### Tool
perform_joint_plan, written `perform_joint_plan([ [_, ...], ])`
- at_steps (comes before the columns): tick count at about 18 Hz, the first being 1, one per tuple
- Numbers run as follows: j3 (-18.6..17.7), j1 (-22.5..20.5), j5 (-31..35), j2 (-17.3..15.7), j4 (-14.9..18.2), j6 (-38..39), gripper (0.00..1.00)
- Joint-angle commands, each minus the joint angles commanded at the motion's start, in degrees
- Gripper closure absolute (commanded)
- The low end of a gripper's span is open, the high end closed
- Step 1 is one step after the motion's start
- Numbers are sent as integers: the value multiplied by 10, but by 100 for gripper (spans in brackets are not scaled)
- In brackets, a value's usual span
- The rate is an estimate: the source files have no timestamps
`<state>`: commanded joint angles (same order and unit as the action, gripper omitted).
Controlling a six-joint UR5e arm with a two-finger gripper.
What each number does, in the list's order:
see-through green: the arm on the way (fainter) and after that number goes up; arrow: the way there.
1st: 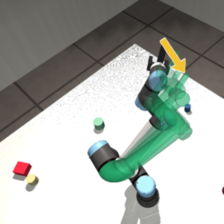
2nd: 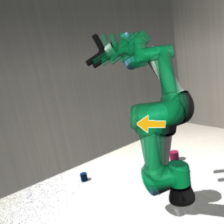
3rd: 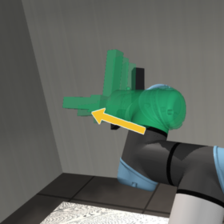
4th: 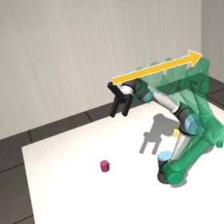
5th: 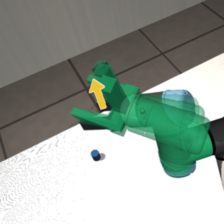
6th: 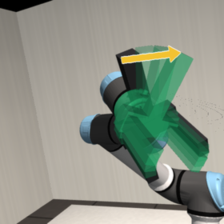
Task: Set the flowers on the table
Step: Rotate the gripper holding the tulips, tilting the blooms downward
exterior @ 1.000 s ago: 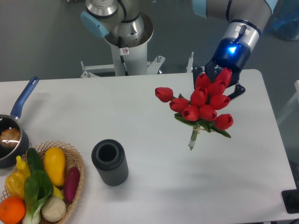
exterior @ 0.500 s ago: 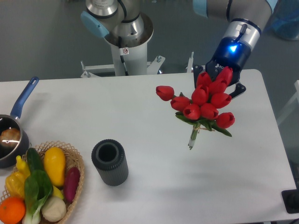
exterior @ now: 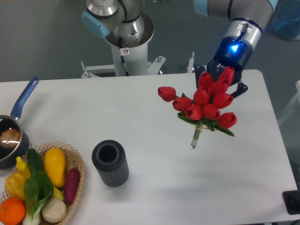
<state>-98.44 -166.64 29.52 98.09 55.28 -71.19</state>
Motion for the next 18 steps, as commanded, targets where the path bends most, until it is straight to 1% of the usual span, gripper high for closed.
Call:
perform_joint_plan([
  [4,3,-1,39,-8,0,0,73],
  [8,0,-6,122,-32,3,0,73],
  [13,-5,-6,173,-52,4,8,73],
  [15,-5,-3,210,-61,4,11,73],
  [18,-5,3,287,-72,9,10,72],
])
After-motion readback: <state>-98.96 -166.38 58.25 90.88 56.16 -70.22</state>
